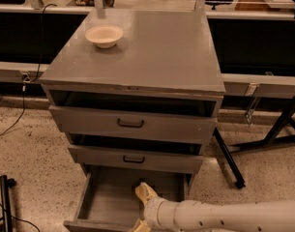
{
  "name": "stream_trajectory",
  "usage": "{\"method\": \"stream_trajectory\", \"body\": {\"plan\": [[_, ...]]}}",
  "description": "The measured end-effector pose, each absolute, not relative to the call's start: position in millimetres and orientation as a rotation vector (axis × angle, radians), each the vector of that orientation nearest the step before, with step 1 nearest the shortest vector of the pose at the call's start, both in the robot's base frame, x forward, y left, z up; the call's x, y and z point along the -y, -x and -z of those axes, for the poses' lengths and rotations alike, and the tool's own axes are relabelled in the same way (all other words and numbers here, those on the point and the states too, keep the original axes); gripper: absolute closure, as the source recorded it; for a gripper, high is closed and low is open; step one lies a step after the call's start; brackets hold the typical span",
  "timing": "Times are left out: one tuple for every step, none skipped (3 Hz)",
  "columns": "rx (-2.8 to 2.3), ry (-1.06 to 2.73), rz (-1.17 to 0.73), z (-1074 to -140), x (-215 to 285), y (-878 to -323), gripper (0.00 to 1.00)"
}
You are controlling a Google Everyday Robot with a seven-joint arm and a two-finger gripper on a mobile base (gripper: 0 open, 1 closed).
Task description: Pick sponge from bottom drawer and place on counter
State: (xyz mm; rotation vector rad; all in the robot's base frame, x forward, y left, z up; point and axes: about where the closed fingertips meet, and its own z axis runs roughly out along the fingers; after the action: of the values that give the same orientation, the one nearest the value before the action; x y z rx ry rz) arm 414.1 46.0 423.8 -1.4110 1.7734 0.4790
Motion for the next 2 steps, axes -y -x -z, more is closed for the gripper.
{"method": "stream_trajectory", "body": {"plan": [[-1.789, 1.363, -0.496, -415.3, -47.1, -423.7, 0.0], [-1.799, 1.422, -0.473, -395.8, -43.4, -438.0, 0.0]]}}
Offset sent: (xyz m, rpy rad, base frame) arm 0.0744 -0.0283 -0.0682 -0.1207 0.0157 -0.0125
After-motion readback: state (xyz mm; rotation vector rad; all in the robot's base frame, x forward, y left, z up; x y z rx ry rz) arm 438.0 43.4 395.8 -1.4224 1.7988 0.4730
